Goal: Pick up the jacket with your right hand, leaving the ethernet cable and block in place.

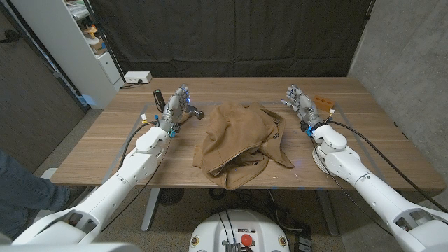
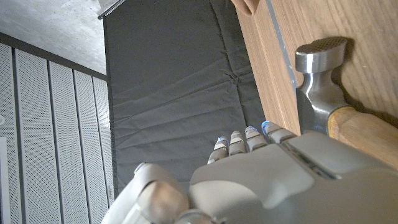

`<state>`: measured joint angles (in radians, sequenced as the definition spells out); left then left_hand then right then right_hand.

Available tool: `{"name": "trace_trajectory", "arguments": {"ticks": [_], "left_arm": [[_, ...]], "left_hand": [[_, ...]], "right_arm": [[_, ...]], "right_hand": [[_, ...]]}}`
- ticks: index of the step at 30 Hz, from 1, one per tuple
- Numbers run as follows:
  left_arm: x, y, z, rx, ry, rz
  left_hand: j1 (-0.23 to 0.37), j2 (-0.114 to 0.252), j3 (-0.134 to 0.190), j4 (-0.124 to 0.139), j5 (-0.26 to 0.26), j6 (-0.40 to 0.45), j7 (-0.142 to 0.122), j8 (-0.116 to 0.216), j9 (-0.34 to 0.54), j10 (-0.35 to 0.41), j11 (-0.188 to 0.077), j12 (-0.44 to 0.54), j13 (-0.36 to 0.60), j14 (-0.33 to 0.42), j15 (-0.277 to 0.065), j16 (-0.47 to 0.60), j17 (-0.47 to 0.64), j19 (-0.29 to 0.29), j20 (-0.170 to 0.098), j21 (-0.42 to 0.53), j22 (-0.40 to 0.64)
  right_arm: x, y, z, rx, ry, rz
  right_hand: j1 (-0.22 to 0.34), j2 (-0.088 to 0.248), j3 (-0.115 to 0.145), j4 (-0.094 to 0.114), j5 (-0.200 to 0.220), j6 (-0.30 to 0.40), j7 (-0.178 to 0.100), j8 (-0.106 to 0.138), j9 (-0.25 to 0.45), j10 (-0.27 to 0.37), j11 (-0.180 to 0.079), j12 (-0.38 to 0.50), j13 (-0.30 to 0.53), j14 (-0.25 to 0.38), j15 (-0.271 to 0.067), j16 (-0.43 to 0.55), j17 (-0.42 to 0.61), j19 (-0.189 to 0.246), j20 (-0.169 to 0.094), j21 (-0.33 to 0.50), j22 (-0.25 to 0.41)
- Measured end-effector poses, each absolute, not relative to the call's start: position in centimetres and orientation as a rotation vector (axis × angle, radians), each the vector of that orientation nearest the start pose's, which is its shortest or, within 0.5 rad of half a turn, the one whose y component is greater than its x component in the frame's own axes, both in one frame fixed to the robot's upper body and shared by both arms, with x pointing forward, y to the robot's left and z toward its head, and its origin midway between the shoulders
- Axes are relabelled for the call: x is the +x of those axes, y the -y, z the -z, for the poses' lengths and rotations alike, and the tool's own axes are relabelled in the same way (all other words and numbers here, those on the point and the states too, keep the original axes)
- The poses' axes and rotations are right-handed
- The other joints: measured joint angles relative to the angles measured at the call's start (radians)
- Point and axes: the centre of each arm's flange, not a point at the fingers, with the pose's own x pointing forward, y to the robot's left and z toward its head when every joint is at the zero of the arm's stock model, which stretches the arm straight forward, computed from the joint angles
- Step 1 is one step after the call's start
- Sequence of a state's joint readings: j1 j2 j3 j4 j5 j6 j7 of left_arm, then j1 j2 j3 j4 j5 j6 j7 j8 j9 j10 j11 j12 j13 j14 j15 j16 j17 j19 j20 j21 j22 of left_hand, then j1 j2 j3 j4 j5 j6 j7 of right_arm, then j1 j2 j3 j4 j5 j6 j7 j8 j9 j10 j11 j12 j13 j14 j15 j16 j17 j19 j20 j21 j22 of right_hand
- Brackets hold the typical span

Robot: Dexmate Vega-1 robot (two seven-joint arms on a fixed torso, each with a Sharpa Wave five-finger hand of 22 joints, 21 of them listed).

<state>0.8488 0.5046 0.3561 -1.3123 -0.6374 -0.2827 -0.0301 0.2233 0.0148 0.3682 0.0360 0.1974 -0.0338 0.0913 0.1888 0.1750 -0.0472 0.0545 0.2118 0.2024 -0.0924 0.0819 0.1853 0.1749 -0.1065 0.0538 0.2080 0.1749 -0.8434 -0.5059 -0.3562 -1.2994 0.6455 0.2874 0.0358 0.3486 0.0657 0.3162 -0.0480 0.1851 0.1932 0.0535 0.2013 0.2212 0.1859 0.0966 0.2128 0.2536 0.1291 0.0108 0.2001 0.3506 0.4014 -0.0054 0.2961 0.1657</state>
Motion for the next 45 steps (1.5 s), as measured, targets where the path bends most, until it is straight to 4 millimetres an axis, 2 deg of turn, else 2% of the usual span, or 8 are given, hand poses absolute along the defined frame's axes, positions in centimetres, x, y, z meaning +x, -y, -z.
{"name": "trace_trajectory", "arguments": {"ticks": [16, 45], "left_arm": [[65.2, -28.7, 2.6, -0.032, 0.591, 0.217], [65.7, -28.6, 1.7, -0.021, 0.595, 0.239]], "left_hand": [[0.004, 0.004, 0.0, 0.0, 0.0, 0.0, 0.0, 0.0, 0.0, 0.003, 0.007, 0.0, -0.003, 0.0, 0.0, 0.0, 0.0, 0.0, 0.0, 0.0, 0.0], [0.008, 0.008, 0.007, -0.007, 0.0, 0.005, 0.005, 0.0, 0.0, 0.003, 0.006, 0.0, -0.002, 0.0, 0.0, 0.0, 0.0, -0.005, 0.005, 0.0, 0.0]], "right_arm": [[65.1, 29.5, 2.8, 0.035, 0.594, -0.2], [63.6, 28.7, 0.5, -0.009, 0.673, -0.216]], "right_hand": [[0.0, 0.0, 0.0, 0.0, 0.0, 0.0, 0.0, 0.0, -0.003, 0.0, 0.0, 0.0, -0.003, 0.0, 0.0, 0.0, -0.003, 0.0, 0.0, 0.0, 0.0], [0.004, 0.004, 0.004, -0.005, 0.0, 0.0, 0.0, 0.0, -0.007, 0.0, 0.0, 0.0, -0.012, 0.0, 0.0, 0.0, -0.012, -0.001, 0.0, -0.012, 0.0]]}}
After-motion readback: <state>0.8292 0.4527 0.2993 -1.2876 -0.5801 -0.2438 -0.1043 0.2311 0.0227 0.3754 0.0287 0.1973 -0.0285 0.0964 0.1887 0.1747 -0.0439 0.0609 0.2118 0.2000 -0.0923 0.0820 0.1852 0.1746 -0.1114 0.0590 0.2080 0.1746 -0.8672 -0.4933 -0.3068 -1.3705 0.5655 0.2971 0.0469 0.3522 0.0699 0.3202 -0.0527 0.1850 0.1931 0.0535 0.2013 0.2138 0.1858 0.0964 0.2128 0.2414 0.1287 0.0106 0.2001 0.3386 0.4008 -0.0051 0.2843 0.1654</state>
